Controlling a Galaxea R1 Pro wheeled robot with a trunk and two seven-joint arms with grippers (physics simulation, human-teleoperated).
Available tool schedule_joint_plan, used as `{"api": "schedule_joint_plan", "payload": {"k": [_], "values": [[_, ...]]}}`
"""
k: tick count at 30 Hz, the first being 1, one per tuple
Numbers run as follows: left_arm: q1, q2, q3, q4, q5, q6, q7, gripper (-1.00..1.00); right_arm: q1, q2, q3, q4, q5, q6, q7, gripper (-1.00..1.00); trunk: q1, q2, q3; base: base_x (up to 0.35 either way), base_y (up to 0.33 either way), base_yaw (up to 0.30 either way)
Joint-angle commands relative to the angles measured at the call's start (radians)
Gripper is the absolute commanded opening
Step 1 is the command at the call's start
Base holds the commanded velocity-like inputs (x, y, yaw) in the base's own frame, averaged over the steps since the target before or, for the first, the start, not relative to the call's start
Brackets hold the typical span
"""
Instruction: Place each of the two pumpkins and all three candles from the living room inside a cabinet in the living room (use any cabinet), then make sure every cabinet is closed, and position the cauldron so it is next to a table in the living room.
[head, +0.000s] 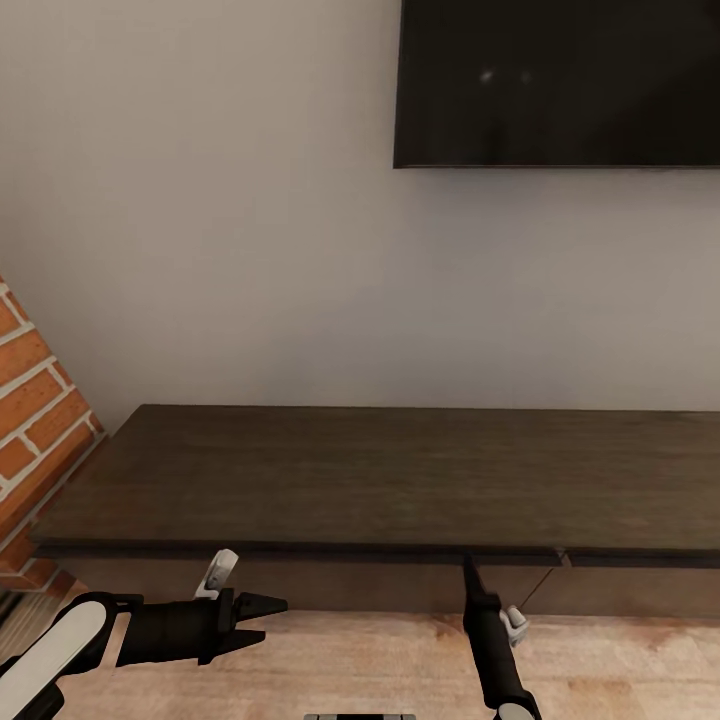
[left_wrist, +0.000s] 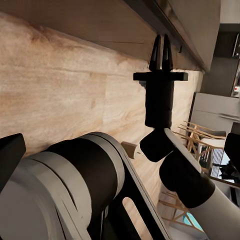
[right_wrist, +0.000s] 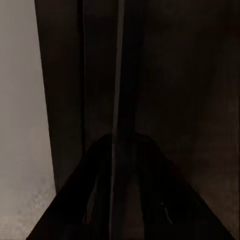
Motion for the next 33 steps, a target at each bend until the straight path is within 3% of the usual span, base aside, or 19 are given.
{"api": "schedule_joint_plan", "payload": {"k": [1,23,33], "values": [[-0.001,0.001,-0.001,0.000,0.002,0.001,0.000,1.00,-0.001,0.000,0.001,-0.004,-0.001,-0.005,0.017,-1.00,0.000,0.000,-0.001,0.000,0.000,0.000],[-0.001,0.001,-0.001,0.000,0.002,0.001,0.000,1.00,-0.001,0.000,0.001,-0.004,-0.001,-0.003,0.018,-1.00,0.000,0.000,-0.001,-0.011,0.000,0.000],[-0.001,0.001,-0.001,0.000,0.002,0.001,0.000,1.00,-0.001,0.000,0.001,-0.004,-0.001,-0.004,0.018,-1.00,0.000,0.000,-0.001,-0.296,0.000,0.000]]}}
